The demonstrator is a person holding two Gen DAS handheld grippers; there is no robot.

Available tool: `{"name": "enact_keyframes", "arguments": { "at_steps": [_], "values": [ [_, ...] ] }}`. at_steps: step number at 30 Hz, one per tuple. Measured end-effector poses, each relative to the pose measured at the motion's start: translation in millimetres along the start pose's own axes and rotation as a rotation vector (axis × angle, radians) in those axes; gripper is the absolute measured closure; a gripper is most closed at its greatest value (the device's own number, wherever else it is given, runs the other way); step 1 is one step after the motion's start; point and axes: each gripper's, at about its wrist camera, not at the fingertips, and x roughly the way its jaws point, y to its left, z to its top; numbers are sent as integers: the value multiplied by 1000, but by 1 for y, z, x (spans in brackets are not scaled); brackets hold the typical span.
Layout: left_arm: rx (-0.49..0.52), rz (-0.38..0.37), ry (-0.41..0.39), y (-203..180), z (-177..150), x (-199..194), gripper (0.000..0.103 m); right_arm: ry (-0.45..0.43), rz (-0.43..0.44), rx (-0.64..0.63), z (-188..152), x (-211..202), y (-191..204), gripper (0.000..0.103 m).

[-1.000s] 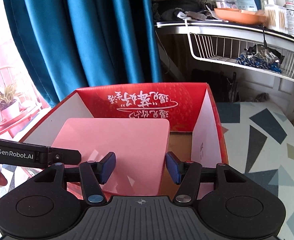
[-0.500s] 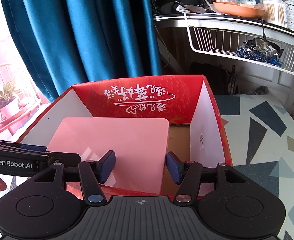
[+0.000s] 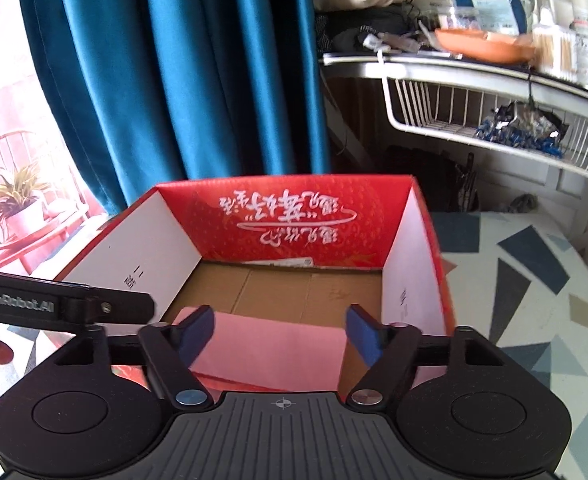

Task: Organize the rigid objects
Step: 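Withdraw the left tool from the box toward the remaining items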

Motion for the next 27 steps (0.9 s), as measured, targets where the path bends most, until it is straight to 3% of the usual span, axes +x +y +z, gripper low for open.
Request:
{"name": "enact_keyframes", "arguments": {
  "at_steps": [2,4,13,20,27],
  "values": [
    [6,14,-15,0,2,-7,1,-20,3,1,2,-7,-1,4],
    [15,26,-29,0,4,-13,0,-33,10,-1,3,-13,-1,0],
    [62,124,-66,0,-4,-44,0,-49,33,-26,3,-41,12,0],
    [26,122,-93,8,-20,-63,0,-96,40,-30,-10,-66,18,0],
    [60,158,-128,12,-45,-85,0,-148,84,-2,-35,-86,20,0]
  ]
}}
